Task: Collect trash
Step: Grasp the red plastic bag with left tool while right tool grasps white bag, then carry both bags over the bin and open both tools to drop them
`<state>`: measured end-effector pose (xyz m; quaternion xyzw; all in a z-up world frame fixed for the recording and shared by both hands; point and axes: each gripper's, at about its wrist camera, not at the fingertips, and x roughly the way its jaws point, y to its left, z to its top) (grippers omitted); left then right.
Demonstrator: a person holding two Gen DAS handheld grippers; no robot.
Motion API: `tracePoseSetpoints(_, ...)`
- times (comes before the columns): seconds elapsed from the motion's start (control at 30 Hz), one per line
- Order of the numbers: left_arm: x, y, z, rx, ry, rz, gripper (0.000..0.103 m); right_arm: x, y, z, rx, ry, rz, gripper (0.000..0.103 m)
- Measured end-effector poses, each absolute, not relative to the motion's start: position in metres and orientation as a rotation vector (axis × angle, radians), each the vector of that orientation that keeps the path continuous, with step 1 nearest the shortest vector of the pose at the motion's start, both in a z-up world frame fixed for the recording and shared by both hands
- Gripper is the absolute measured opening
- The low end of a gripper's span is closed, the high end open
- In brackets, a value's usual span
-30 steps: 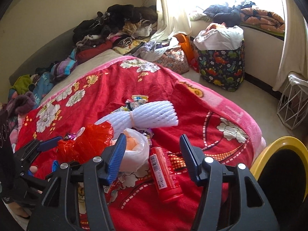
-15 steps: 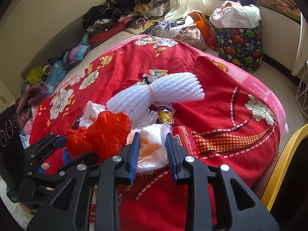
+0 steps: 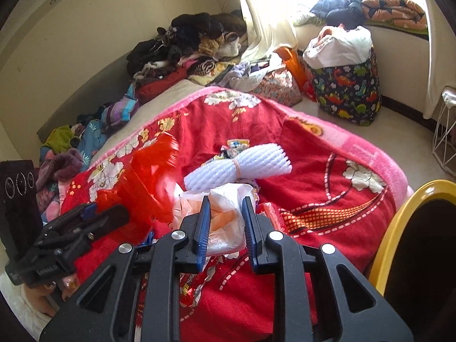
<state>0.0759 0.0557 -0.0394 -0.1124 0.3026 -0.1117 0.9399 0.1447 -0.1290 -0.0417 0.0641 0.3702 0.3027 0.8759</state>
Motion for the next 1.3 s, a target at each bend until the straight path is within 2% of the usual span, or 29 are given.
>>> tracePoseSetpoints(0.23, 0.068, 0.051, -0.014, -0.246, 0.55, -0.23, 0.041, 0.135, -0.149, -0.022, 0.183, 0.666, 0.587, 0.021)
tracePoseSetpoints(0.5, 0.064, 0.042, 0.006, -0.251, 0.5, -0.278, 0.04, 0.133, -0.174, -0.007, 0.224, 0.594, 0.514, 0.021)
tracePoseSetpoints(1.3, 0.085, -0.027, -0.01, -0.183, 0.547, -0.434, 0.039, 0.124, -0.262, -0.024, 0.311, 0.575, 0.281, 0.02)
